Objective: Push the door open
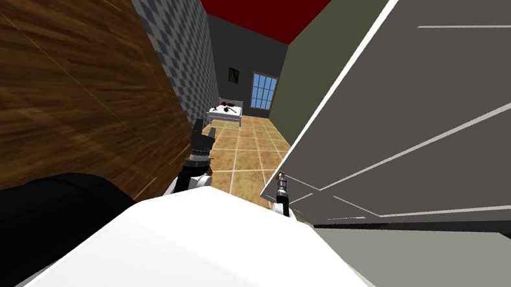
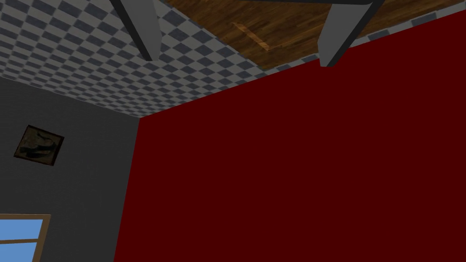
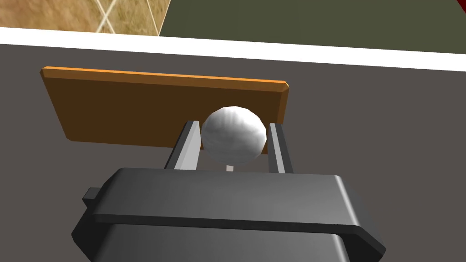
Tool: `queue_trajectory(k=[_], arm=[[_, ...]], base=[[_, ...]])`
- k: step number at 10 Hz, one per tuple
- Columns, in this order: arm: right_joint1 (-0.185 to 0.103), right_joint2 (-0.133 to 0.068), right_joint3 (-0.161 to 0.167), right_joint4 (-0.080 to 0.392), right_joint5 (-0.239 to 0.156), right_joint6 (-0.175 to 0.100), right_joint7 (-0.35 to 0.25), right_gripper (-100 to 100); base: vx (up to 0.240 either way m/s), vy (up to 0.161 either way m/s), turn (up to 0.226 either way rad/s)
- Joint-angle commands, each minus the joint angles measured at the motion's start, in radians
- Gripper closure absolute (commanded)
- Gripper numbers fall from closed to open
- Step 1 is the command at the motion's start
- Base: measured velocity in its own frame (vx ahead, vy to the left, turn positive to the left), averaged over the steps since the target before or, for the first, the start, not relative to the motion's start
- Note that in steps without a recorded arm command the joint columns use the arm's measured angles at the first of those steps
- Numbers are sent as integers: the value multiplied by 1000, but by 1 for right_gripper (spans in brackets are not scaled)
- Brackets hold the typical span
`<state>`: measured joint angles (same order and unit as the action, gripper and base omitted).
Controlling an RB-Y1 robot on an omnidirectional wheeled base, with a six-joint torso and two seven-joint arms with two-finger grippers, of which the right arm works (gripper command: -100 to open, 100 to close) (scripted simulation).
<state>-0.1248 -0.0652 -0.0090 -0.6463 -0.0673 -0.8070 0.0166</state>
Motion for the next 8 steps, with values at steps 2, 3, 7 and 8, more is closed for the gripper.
queue_trajectory(k=[2,3,7,8], arm=[[-13,-22,-45,16,-24,-7,11,100],[-13,-22,-45,55,-24,-7,11,100],[-15,-28,-74,19,-39,-5,19,100],[-16,-30,-86,20,-46,-4,22,100]], base=[[206,65,-72],[164,47,-19],[95,35,-46],[187,39,-77]])
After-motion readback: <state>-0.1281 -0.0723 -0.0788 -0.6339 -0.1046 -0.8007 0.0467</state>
